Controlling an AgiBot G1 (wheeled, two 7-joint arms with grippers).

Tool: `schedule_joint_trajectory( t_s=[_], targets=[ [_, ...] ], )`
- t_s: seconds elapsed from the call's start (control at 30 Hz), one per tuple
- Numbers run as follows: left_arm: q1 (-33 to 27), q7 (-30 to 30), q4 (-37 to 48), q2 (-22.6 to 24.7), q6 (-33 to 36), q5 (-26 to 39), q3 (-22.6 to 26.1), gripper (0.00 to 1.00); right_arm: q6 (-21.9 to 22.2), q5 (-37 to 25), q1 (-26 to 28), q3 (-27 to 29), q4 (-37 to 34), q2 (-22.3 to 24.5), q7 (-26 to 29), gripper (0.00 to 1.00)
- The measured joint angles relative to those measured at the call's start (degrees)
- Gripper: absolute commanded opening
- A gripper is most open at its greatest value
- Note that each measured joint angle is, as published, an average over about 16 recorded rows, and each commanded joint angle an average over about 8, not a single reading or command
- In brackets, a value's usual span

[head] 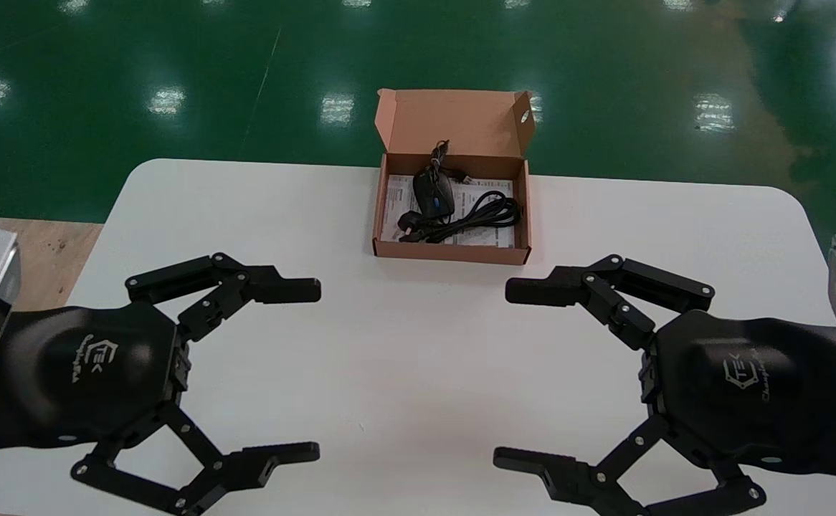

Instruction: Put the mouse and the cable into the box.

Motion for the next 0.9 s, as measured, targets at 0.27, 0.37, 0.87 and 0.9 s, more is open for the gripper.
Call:
schedule_joint_trajectory(
  t_s=[0.27,0.37,0.87,0.9],
  targets=[
    [0.0,0.0,0.0,0.0,0.0,0.0,0.0,1.00,0.0,0.0,0.1,0.0,-0.2,0.0,-0.1,1.00],
    [-0.1,0.0,0.3,0.2,-0.3,0.0,0.2,1.00,0.1,-0.2,0.3,-0.1,-0.5,0.0,-0.1,1.00],
    [-0.4,-0.1,0.9,0.6,-0.8,0.0,0.6,1.00,0.1,-0.6,0.8,-0.3,-1.2,-0.1,-0.4,1.00],
    [-0.4,-0.1,0.9,0.7,-0.9,0.0,0.6,1.00,0.1,-0.6,0.8,-0.3,-1.2,-0.1,-0.4,1.00]
  ],
)
